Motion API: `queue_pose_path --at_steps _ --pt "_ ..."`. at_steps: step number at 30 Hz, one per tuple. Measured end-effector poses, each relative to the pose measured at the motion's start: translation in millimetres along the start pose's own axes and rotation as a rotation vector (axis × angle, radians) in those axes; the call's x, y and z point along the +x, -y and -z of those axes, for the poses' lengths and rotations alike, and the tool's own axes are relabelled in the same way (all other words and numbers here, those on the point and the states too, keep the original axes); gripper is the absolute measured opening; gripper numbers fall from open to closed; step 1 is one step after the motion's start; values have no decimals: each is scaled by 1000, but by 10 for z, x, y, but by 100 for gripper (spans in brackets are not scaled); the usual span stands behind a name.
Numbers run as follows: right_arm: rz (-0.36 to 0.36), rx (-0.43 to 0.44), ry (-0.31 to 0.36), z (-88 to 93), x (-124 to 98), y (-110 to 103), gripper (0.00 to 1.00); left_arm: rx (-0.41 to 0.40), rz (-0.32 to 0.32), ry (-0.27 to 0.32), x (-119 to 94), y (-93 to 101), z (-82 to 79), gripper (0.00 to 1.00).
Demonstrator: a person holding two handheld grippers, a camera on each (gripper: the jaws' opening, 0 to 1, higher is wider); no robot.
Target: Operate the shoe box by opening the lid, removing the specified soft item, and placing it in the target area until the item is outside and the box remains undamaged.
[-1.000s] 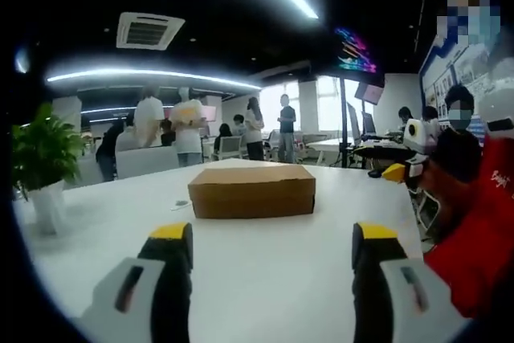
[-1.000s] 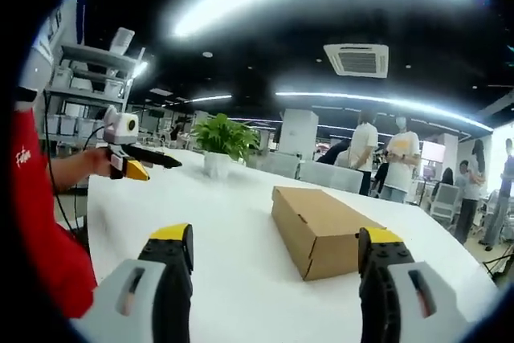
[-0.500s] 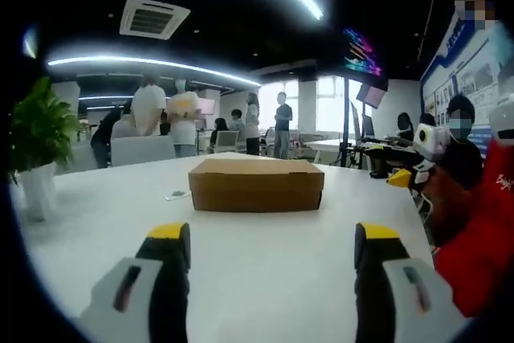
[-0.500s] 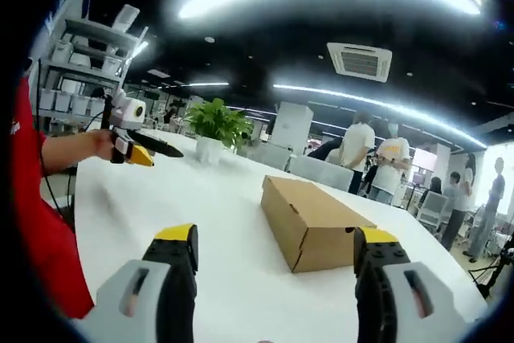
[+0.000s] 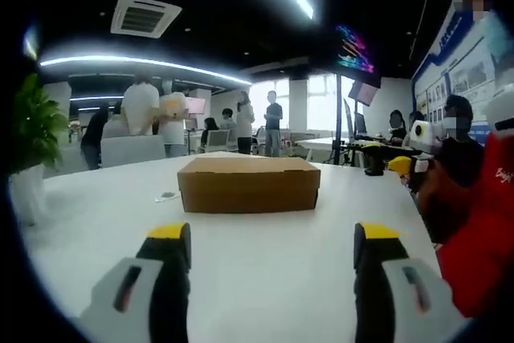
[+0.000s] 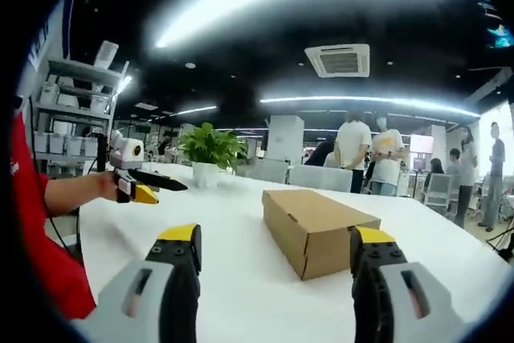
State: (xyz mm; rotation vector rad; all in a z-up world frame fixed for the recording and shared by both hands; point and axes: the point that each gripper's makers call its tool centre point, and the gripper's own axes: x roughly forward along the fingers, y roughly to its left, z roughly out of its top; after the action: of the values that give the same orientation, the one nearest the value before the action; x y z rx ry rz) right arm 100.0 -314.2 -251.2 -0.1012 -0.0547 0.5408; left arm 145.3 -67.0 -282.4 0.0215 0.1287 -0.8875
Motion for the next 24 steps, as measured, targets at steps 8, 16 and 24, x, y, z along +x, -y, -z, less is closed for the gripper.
queue_pose_path --at_steps 8,16,24 --pt "15 -90 -47 83 62 -54 78 9 -4 -7 86 -168 -40 85" --pt "13 -100 -47 55 77 -59 76 17 1 -6 100 -180 -56 85" --pt "0 -47 -23 3 67 -60 79 22 9 -6 116 -171 -87 85"
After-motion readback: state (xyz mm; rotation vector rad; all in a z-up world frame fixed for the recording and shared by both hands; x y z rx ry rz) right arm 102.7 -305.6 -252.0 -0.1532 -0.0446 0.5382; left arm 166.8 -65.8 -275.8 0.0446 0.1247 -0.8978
